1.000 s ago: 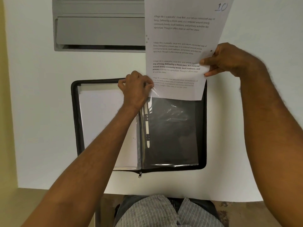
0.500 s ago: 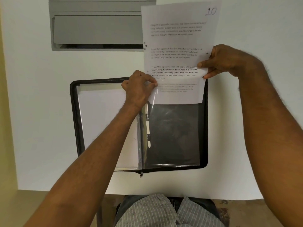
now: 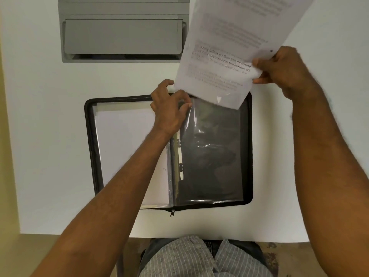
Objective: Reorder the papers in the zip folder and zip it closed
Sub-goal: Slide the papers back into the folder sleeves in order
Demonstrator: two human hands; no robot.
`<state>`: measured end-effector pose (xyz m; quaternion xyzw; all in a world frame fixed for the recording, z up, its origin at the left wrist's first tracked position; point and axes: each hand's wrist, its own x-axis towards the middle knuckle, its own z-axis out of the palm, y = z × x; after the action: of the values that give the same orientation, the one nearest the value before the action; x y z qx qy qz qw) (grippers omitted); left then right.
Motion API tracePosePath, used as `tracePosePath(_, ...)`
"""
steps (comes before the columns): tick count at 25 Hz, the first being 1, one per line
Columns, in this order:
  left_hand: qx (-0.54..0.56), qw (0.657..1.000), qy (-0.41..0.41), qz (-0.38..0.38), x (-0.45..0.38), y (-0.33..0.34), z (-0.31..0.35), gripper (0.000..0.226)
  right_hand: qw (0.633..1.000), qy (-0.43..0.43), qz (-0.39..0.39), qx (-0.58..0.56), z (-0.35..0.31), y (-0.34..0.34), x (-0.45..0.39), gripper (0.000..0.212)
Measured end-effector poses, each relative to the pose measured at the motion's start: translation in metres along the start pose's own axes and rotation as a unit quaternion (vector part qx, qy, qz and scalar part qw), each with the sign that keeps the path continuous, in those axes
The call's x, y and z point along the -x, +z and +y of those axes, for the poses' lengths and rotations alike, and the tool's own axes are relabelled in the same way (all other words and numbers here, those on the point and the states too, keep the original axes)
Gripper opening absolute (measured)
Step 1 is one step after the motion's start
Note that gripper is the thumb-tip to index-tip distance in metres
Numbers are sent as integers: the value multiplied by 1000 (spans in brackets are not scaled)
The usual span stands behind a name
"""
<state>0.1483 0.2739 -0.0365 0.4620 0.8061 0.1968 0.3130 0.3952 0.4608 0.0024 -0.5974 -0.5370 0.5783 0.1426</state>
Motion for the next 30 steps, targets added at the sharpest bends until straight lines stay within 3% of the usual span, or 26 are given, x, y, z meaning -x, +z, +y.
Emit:
tracePosePath(4,-96,989,105,-35,5,1,2,18,985,-43,110,-126,3,3,13,30)
tracePosePath(7,-122,980,142,-70,2,1,9,11,964,-38,156,-213,1,12,27,17)
tracePosePath(14,-103,972,189,-95,-2,1,5,16,937,-29,161,-309,0,35,52,11)
tracePosePath(18,-129,968,191,-97,3,3,5,16,950,-14,124,-288,1,55,58,13)
tracePosePath(24,-142,970,181,-78,8,4,5,18,987,-9,63,-148,11,65,53,28)
tracePosePath(30,-134,973,179,-59,8,1,8,20,989,-17,82,-119,9,56,40,38)
